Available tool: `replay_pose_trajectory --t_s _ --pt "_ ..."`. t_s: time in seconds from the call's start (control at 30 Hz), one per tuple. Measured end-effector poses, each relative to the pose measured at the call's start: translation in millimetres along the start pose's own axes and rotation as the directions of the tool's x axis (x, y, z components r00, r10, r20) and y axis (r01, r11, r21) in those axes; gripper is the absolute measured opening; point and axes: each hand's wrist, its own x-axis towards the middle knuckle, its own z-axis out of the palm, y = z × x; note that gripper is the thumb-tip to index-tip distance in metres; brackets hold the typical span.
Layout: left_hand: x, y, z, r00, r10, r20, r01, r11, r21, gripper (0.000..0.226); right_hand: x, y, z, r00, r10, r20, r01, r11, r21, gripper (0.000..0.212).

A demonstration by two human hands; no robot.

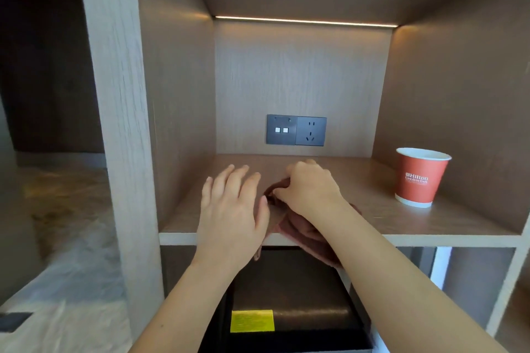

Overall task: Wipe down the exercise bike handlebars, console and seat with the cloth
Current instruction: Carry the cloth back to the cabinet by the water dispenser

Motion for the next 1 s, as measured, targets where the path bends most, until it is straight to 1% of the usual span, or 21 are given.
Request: replay_pose_trajectory --t_s 0.07,0.17,0.2,0.23,0.27,0.3,0.4,0.5,0.57,0.63,0.7,0.73,0.8,0.9,1.0 --pt "-0.6 -0.5 1.5 1.0 0.002 0.01 -0.002 1.0 0.012 0.037 4.8 2.1 -1.3 0.997 -0.008 0.076 0.008 1.0 0.002 0.032" --pt "0.3 -1.0 3.7 1.0 -0.001 0.01 0.001 1.0 0.023 0.035 -0.9 8.2 -6.3 0.987 -0.073 0.145 0.07 0.997 0.02 0.04" --pt "0.5 -0.6 4.4 1.0 -0.002 0.011 0.002 1.0 0.026 0.035 -3.8 11.7 -8.4 0.982 -0.096 0.164 0.092 0.995 0.03 0.043" --pt "0.6 0.0 5.2 1.0 -0.003 0.014 0.003 1.0 0.026 0.035 -6.7 15.9 -10.9 0.977 -0.119 0.176 0.113 0.993 0.042 0.052" --pt "0.2 0.5 5.7 1.0 -0.004 0.015 0.003 1.0 0.028 0.035 -10.2 20.3 -13.5 0.975 -0.147 0.169 0.138 0.988 0.061 0.062" --pt "-0.2 0.7 6.0 1.0 -0.003 0.015 0.003 1.0 0.029 0.035 -13.3 24.7 -15.4 0.973 -0.18 0.147 0.17 0.982 0.081 0.066" --pt "-1.0 1.0 6.0 1.0 0.0 0.005 0.0 0.999 0.037 0.035 -24.7 37.7 -21.7 0.949 -0.312 0.044 0.302 0.94 0.155 0.063" --pt "-1.2 1.4 5.8 1.0 0.006 0.001 -0.006 0.999 0.041 0.034 -39.3 55.6 -30.0 0.898 -0.433 -0.075 0.437 0.864 0.25 0.065" --pt "-1.8 1.2 5.3 1.0 0.014 0.0 -0.014 0.999 0.038 0.034 -46.8 70.6 -31.8 0.863 -0.499 -0.079 0.5 0.821 0.274 0.066" --pt "-2.8 1.2 4.7 1.0 0.023 -0.001 -0.023 0.999 0.025 0.033 -52.3 83.1 -27.3 0.835 -0.549 -0.008 0.537 0.813 0.224 0.072" --pt "-4.6 1.0 2.9 0.999 0.035 -0.003 -0.035 0.999 0.014 0.036 -55.1 90.7 -17.5 0.812 -0.58 0.061 0.572 0.812 0.118 0.081" --pt "-5.7 0.8 1.6 0.999 0.04 -0.003 -0.04 0.999 0.008 0.039 -55.3 92.6 -12.5 0.802 -0.593 0.072 0.588 0.805 0.079 0.082" --pt "-8.2 0.1 -1.7 0.999 0.05 -0.009 -0.049 0.999 0.003 0.043 -54.0 92.9 -7.4 0.787 -0.616 0.04 0.615 0.788 0.039 0.079" --pt "-10.8 -2.2 -6.6 0.998 0.06 -0.009 -0.059 0.998 0.023 0.043 -46.0 90.2 -8.0 0.755 -0.654 -0.051 0.656 0.755 0.032 0.067" --pt "-9.1 -5.6 -12.7 0.997 0.078 -0.003 -0.078 0.993 0.083 0.043 -33.3 76.0 -8.4 0.763 -0.646 -0.009 0.645 0.761 0.068 0.063"
